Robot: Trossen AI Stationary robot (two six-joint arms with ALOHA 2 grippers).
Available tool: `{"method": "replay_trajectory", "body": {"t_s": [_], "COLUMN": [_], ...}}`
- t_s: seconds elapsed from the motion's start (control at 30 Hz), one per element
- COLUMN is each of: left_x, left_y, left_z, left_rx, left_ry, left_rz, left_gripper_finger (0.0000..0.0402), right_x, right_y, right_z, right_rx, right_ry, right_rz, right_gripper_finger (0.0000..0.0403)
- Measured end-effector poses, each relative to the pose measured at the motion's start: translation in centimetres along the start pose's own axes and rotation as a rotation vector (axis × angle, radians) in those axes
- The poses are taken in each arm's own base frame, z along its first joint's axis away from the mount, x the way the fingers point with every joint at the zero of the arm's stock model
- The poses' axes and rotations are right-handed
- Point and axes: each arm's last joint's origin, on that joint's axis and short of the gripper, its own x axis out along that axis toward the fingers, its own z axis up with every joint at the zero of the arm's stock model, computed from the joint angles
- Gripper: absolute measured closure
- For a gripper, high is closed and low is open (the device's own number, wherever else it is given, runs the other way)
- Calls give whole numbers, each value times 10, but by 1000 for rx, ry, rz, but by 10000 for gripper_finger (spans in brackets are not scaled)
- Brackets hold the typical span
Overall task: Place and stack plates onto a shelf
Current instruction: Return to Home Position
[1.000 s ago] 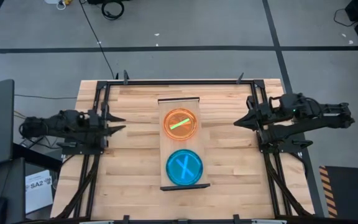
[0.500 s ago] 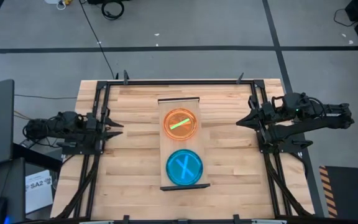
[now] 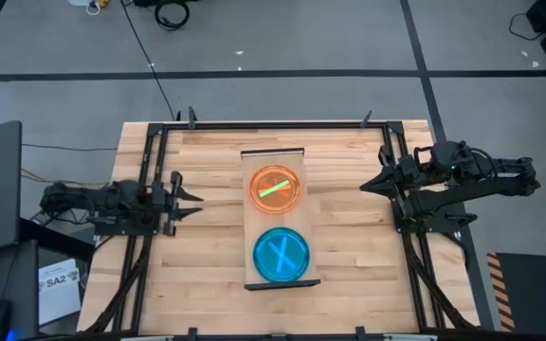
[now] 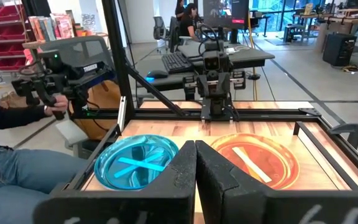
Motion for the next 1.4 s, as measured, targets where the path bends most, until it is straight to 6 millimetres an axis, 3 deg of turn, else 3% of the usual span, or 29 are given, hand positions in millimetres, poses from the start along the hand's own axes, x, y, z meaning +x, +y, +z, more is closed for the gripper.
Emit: {"method": "replay_trajectory", "body": {"t_s": [1.4], "left_x": [1], "left_y": [-1], "left_z": [1], "left_rx": [21], "left_ry": [-44], "left_rz": [-37], "left_gripper_finger": [278], "right_x": [-4], "right_y": [0], "right_z": [1], "right_rx": [-27], "right_ry": [-13], "right_rz": [0], "right_gripper_finger": [391]}}
